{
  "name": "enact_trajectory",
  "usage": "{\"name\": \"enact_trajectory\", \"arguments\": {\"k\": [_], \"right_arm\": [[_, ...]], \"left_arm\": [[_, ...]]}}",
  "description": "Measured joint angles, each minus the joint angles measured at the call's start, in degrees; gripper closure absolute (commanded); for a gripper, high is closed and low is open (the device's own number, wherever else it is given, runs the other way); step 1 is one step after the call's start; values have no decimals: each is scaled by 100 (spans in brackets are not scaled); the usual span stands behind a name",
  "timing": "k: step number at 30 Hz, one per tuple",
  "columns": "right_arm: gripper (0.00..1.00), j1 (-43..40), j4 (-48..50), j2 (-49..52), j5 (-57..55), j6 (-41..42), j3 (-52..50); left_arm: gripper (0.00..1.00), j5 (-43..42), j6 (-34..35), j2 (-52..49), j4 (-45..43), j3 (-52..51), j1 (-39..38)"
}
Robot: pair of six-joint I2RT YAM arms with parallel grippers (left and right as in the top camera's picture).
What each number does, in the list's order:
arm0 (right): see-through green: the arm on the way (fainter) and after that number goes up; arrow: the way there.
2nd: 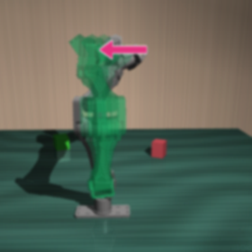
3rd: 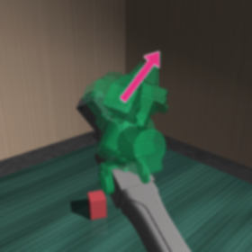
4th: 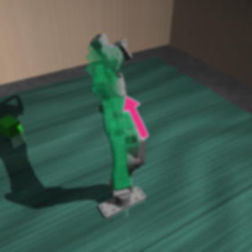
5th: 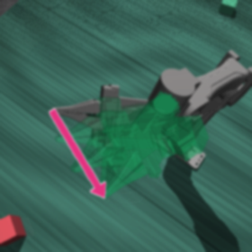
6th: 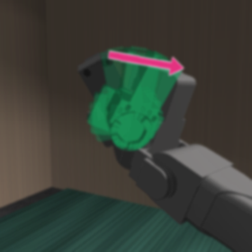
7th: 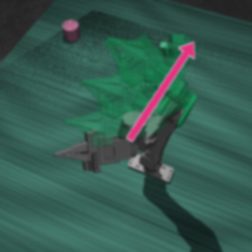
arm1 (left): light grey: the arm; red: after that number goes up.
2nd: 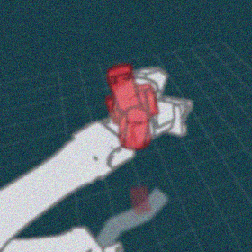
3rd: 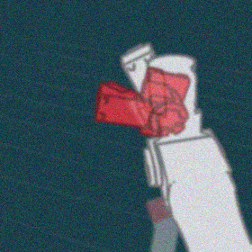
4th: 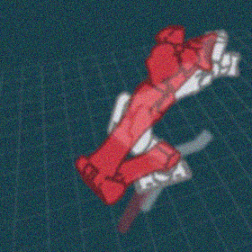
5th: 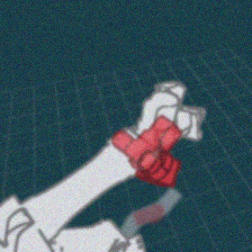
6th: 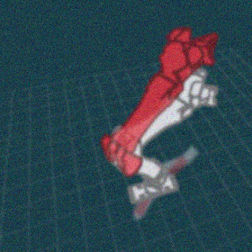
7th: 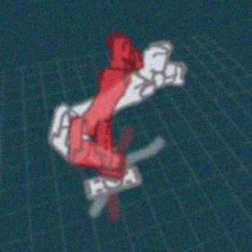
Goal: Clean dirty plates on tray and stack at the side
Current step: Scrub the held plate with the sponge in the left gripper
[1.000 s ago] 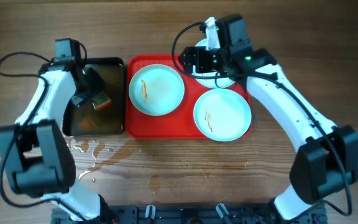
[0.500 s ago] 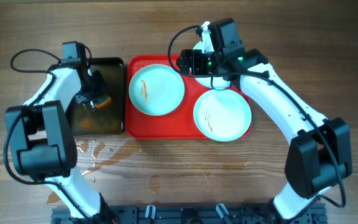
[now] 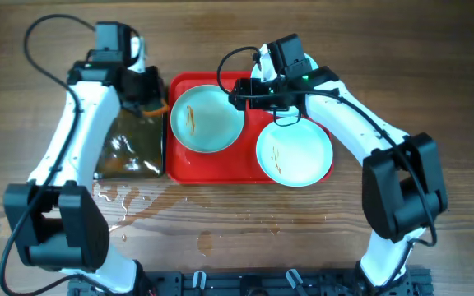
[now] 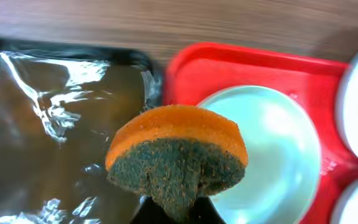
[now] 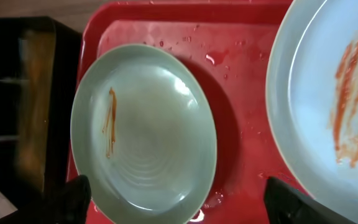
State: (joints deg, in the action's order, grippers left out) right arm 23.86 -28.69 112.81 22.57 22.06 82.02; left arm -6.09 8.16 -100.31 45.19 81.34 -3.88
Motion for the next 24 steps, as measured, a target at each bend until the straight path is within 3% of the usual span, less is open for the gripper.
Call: {"name": "enact_trajectory", "arguments": {"k": [4,9,12,17,24], "right_arm": [[34,0,-105,227,164,177,0],[42,24,-153,533,247,407,0],[56,111,-164,542,295,514,0],[69,122,-170,549,315,627,0],[79,367,-304,822,219,905,0]], "left_arm": [[96,-90,-39,-28,-87,0,-413],[96,-136,-37,-570,-267,0,-535],[96,-234,-37,-966,-623,-2,-651],[96,-282,-37,-1460,-839,0,-763],[96,-284,-20,-1683,-990,0,-776]]}}
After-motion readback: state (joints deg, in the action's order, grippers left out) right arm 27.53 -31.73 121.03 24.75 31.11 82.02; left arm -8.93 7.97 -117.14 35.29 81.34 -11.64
